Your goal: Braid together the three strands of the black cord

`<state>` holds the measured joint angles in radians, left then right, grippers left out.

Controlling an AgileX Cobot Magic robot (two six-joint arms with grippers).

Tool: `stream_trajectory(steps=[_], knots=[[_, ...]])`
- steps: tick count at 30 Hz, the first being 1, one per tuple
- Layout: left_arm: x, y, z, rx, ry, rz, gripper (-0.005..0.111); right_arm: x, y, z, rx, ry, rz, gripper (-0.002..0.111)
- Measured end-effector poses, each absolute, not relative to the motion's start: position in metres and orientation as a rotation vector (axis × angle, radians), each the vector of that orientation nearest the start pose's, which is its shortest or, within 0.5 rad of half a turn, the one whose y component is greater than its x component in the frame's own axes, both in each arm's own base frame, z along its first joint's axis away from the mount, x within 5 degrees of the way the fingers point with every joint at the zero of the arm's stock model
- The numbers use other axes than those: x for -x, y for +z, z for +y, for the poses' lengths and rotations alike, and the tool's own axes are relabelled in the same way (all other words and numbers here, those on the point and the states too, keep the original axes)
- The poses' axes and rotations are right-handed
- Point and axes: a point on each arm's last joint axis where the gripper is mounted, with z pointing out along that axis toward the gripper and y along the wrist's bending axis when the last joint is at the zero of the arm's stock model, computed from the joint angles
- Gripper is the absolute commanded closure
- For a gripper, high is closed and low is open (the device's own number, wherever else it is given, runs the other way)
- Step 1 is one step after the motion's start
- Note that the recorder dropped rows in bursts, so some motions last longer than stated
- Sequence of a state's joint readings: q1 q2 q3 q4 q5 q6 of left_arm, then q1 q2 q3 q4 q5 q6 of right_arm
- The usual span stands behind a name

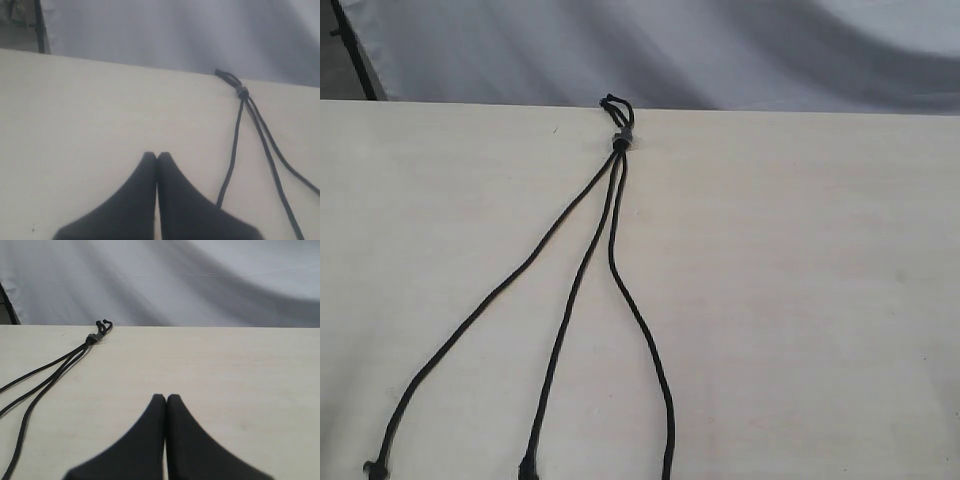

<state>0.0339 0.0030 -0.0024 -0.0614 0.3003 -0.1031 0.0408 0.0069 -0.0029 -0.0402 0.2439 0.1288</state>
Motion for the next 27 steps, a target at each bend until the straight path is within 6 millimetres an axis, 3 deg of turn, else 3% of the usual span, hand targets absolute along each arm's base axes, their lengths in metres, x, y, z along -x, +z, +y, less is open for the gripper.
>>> stream_trajectory(steps=[6,10,14,20,27], knots=[[-0.056,0.219,0.002,0.186,-0.154,1.416,0.107,-0.057,0.205,0.003,-0.143,0.212,1.570,0.108],[-0.044,0.253,0.004,0.223,-0.277,1.011,0.107,-0.052,0.234,0.001,-0.167,0.271,1.247,0.108],[-0.030,0.271,0.005,0.202,-0.320,0.767,0.107,-0.045,0.253,-0.001,-0.166,0.295,1.042,0.108],[-0.036,0.288,0.004,0.187,-0.249,0.890,0.107,-0.046,0.290,-0.001,-0.160,0.293,1.044,0.108],[-0.083,0.279,0.005,0.237,-0.222,1.264,0.107,-0.098,0.303,0.004,-0.180,0.261,1.508,0.108]])
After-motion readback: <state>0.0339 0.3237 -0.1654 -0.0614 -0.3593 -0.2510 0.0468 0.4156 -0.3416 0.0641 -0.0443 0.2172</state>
